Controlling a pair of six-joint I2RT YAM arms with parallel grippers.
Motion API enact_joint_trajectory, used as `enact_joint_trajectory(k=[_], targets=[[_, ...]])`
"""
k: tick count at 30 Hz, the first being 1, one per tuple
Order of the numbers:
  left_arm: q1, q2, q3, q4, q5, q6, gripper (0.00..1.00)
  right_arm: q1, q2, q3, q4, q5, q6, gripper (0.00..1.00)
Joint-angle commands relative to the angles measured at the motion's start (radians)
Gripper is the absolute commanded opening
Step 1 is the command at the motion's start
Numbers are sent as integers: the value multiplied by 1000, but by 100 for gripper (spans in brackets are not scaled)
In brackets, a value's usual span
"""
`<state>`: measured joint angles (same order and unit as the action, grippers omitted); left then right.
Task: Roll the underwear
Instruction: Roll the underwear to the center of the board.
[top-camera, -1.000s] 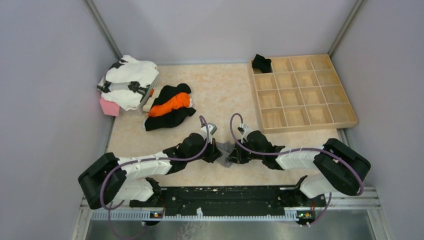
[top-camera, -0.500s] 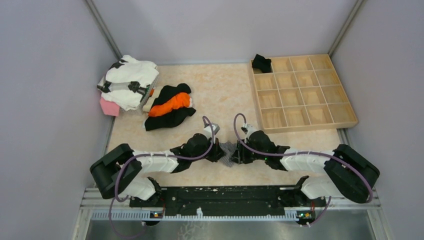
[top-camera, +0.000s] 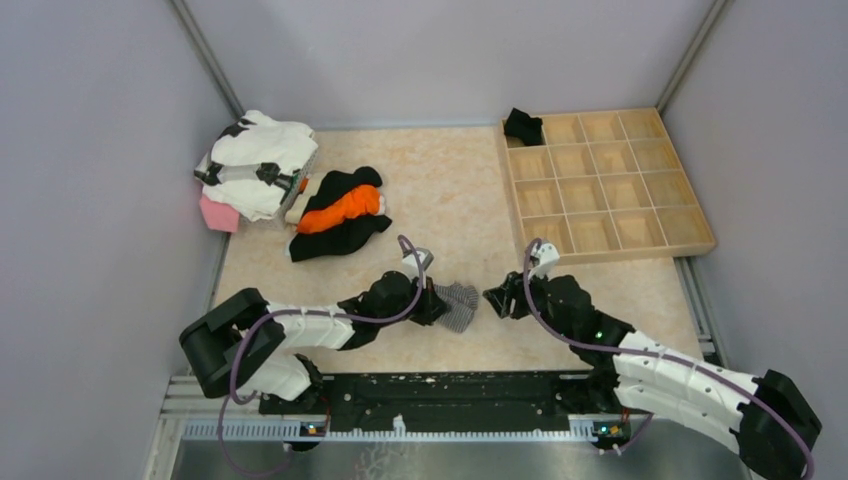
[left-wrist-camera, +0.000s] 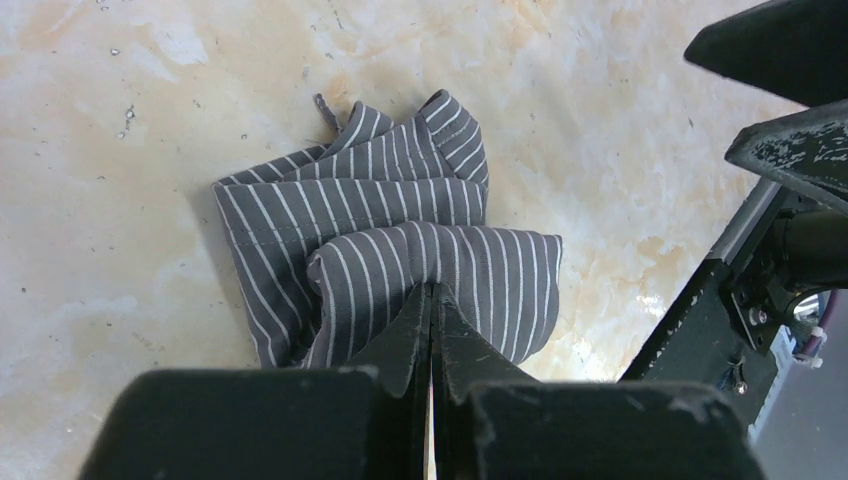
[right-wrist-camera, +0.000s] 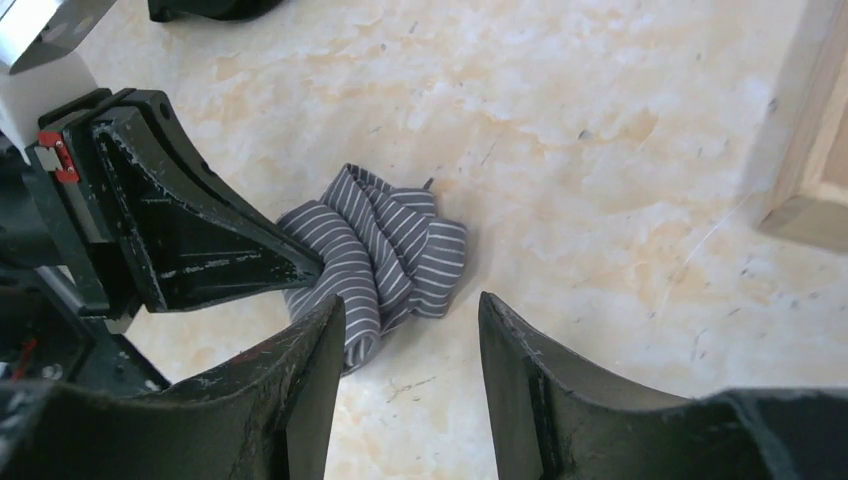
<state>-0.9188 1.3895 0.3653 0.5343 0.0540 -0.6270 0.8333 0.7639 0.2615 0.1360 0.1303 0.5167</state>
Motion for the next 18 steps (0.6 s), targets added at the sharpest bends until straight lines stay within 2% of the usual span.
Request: enact_joint_trajectory(k=[1,7,12,18], targets=[[-2,56,-45,-150,-45,2,0,-8,-39,-18,175,23,-248,51],[-2,143,-4,-164,-81,-8,0,34,19,12,269,-87,-503,55],[-2,212,24,-177,-89,-26,0,220,107,58,236,1,-785,60],[-2,249,27,-167,-79,-39,0,347,224,76,200,18,-956,60]])
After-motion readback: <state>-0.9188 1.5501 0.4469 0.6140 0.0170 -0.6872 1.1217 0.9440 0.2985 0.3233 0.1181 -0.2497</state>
